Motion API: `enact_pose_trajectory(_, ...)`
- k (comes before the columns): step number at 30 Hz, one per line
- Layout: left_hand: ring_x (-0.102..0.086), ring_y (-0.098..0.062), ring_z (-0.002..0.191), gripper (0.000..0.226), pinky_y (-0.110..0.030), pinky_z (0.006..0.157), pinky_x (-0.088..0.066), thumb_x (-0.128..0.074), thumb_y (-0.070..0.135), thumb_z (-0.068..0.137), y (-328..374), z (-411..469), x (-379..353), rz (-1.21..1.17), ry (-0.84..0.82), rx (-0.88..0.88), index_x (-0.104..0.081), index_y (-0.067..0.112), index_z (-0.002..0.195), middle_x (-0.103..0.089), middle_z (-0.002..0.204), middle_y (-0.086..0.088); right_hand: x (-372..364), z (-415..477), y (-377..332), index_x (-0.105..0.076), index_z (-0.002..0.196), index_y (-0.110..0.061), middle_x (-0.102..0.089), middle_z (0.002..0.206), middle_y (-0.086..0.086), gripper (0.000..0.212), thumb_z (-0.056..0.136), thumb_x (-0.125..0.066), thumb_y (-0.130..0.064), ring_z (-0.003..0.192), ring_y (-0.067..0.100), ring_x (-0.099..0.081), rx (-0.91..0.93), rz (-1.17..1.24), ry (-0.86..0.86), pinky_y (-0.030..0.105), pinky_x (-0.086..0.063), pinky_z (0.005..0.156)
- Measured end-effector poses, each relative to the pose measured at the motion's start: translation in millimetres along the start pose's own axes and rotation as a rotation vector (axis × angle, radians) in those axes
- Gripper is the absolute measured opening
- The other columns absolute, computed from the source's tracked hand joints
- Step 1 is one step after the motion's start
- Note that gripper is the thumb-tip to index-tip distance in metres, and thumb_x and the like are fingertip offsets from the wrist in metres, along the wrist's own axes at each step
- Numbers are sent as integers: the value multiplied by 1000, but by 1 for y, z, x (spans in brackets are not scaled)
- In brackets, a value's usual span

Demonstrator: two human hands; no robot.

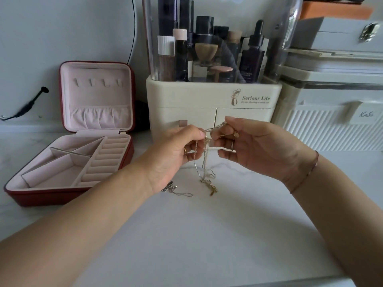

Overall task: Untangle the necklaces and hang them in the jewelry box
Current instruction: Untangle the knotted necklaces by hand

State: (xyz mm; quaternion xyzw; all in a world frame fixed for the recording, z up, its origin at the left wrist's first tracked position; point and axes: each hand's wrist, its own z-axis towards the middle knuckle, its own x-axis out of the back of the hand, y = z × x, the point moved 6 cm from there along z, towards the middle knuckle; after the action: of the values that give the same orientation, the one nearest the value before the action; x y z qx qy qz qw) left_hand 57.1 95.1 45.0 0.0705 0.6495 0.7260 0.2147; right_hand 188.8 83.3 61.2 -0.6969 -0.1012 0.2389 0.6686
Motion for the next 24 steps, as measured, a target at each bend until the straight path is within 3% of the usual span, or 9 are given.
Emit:
enact_pose_trajectory(6, -50, -10, 64, 11, -24, 68, -43, -57, 24, 71, -2, 1, -2, 38, -19, 21, -63, 20, 62, -54, 67, 0, -1, 1, -1, -55, 66, -16, -64, 85, 5, 21, 84, -57, -27, 84, 19, -59, 57, 85, 3, 38, -44, 95)
enact_pose_trajectory(13, -50, -9, 66, 9, -23, 69, -42, -63, 23, 71, -2, 2, 0, 34, -12, 6, -68, 20, 64, -56, 68, 2, 0, -1, -8, -57, 73, -15, -61, 67, 1, 19, 86, -55, -28, 71, 16, -61, 124, 58, 65, 30, -53, 79)
enact_pose_trajectory(18, -52, -9, 65, 9, -21, 66, -44, -63, 22, 72, -2, 3, 3, -18, 1, 7, -67, 20, 64, -57, 69, 1, 12, -4, -11, -57, 69, -15, -41, 50, 0, 18, 77, -63, -29, 58, 16, -48, 164, -123, 233, 25, -48, 67)
enact_pose_trajectory(24, -61, -11, 64, 5, -24, 68, -49, -60, 15, 79, 0, 5, 2, -212, 23, 43, -57, 14, 75, -61, 68, 0, 14, -6, -13, -59, 72, -11, -35, 41, -5, 19, 74, -66, -29, 57, 18, -34, 167, -217, 294, 24, -44, 70)
